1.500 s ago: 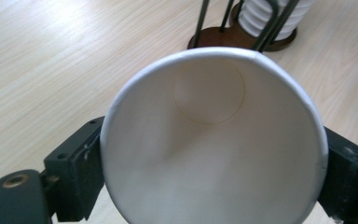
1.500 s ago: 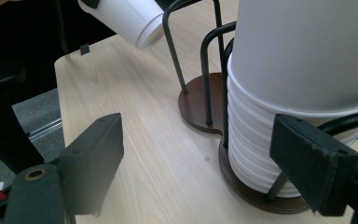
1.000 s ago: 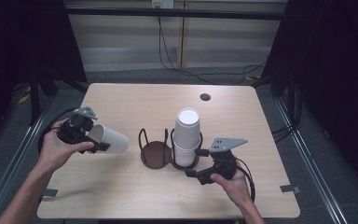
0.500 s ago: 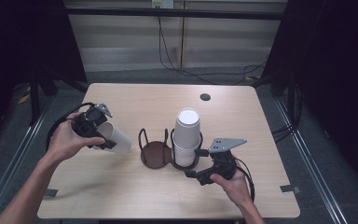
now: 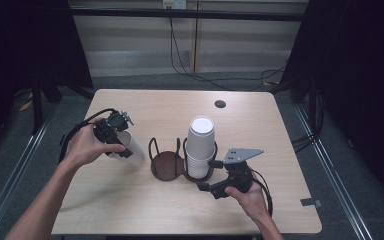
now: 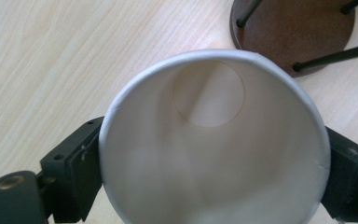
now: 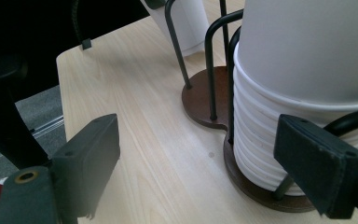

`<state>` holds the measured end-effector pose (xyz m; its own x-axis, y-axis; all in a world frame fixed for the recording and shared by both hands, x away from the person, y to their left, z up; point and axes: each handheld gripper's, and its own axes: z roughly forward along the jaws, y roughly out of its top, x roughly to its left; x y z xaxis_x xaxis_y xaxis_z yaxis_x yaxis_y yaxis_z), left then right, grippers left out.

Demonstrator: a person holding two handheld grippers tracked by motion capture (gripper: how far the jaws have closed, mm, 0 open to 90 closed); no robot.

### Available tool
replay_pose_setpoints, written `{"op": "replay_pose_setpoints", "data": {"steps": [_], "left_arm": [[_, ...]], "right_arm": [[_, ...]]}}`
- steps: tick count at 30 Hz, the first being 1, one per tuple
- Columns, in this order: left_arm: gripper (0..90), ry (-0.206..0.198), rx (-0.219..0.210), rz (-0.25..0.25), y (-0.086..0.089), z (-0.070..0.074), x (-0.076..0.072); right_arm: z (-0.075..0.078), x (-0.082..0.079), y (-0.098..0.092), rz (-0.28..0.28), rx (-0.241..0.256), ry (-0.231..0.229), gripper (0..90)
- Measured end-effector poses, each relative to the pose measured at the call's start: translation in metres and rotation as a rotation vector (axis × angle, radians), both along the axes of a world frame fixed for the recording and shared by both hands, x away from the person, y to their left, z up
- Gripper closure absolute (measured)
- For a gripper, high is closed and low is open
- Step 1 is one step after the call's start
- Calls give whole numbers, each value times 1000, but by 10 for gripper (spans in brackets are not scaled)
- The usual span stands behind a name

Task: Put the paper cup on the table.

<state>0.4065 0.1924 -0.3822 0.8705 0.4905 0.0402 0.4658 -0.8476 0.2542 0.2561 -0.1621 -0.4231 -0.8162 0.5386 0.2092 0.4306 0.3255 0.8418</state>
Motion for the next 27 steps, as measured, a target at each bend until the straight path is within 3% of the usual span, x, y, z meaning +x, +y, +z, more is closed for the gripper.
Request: {"op": "replay_pose_setpoints", "data": {"steps": [7, 11, 14, 21, 27], "left_arm": [[88, -9, 16, 8, -11, -11, 3], [72, -25, -15, 30, -13, -14, 3], [64, -32, -13, 16, -14, -15, 4], [56, -7, -43, 51, -17, -24, 12], [54, 1, -61, 39, -18, -30, 13]], "right_arm": [[0, 0, 0, 4, -6, 3, 150], [0, 0, 0, 3, -2, 6, 150], [0, -1, 0, 6, -3, 6, 150], [0, -1, 0, 0, -5, 1, 147], [-1, -1, 0, 1, -6, 3, 147]]}}
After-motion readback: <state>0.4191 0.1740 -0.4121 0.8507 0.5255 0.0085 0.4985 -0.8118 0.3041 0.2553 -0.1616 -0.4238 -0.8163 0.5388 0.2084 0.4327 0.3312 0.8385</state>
